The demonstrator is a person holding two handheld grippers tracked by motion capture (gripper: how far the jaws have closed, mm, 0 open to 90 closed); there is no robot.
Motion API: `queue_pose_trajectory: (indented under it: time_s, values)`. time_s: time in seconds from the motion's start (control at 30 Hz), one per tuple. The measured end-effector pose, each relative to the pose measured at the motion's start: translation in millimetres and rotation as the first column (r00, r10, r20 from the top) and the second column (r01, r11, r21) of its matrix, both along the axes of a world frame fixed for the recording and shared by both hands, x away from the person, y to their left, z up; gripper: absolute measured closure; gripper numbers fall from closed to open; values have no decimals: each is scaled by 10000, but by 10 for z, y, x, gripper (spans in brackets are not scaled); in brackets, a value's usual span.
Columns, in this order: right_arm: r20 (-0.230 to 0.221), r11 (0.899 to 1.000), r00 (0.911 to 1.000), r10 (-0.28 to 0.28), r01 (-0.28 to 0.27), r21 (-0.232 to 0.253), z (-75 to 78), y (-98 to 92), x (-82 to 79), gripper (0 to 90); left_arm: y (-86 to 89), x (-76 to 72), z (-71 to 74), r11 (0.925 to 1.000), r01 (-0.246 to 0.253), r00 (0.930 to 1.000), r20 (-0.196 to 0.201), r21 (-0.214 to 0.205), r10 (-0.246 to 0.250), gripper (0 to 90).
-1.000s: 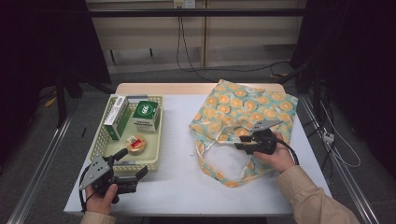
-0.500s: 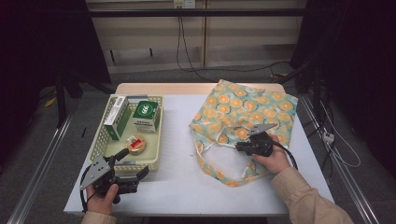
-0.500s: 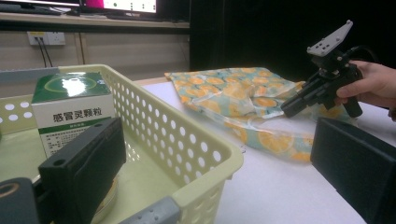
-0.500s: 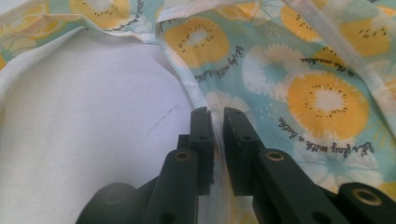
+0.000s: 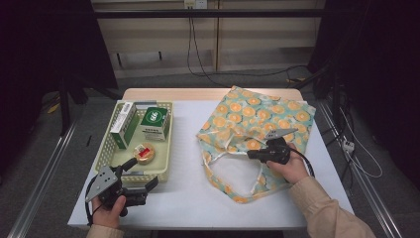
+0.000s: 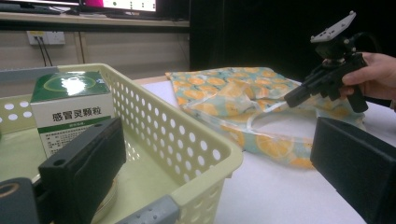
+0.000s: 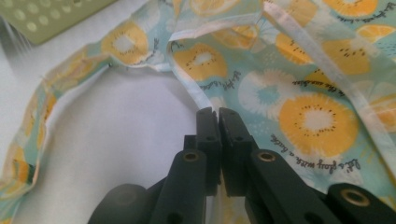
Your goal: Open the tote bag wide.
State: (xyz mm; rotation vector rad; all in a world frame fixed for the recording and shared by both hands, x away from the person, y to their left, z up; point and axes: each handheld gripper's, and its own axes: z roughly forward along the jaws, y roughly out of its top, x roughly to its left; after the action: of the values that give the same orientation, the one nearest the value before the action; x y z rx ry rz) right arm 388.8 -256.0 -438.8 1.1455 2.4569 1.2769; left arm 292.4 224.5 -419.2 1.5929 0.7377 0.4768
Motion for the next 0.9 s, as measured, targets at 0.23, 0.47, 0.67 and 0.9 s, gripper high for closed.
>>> queue_pose_trajectory:
  time_s: [0.23,0.47,0.67,0.9]
  values:
    - [54,9997,9999,-113,112,202,67,-18,24,888,0,3,-2,10000,25,10000,-2,59,-25,33]
    - [136,9988,9992,-368,364,329,103,-43,67,900,6,6,-1,10000,14,10000,21,71,-14,33]
    - [34,9953,9969,-786,783,569,157,-144,189,900,-7,4,-4,10000,12,10000,-23,58,-11,33]
    - [-378,9824,9854,-1662,1687,801,59,-295,423,900,-15,8,-10,9999,30,10000,-33,105,-30,33]
